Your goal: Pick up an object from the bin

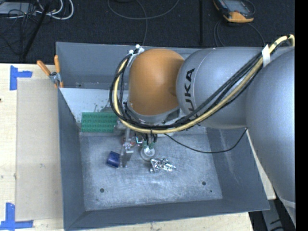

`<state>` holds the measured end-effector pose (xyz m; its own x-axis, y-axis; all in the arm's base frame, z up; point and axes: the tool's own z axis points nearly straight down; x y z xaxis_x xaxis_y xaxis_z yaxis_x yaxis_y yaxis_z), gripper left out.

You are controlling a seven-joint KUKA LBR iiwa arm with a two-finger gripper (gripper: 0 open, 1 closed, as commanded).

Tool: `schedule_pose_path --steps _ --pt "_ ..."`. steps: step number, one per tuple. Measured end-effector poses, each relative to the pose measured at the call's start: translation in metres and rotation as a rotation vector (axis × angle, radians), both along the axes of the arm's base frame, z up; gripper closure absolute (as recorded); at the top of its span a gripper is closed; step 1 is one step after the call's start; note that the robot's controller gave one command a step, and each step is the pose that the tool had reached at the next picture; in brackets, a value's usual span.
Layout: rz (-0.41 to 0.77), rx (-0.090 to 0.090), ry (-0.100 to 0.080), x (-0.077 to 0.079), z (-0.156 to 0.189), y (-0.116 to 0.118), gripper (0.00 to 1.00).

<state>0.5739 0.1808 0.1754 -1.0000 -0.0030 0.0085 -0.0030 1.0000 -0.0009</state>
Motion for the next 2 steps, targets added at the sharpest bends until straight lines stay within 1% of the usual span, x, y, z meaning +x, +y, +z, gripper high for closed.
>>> schedule_pose_path --steps 1,2 --pt "-0.054 -0.002 0.002 -0.021 -0.0994 -0.0077 0.0" --pt "-0.058 0.001 -0.006 -0.0183 -0.0946 -0.0073 1.0"
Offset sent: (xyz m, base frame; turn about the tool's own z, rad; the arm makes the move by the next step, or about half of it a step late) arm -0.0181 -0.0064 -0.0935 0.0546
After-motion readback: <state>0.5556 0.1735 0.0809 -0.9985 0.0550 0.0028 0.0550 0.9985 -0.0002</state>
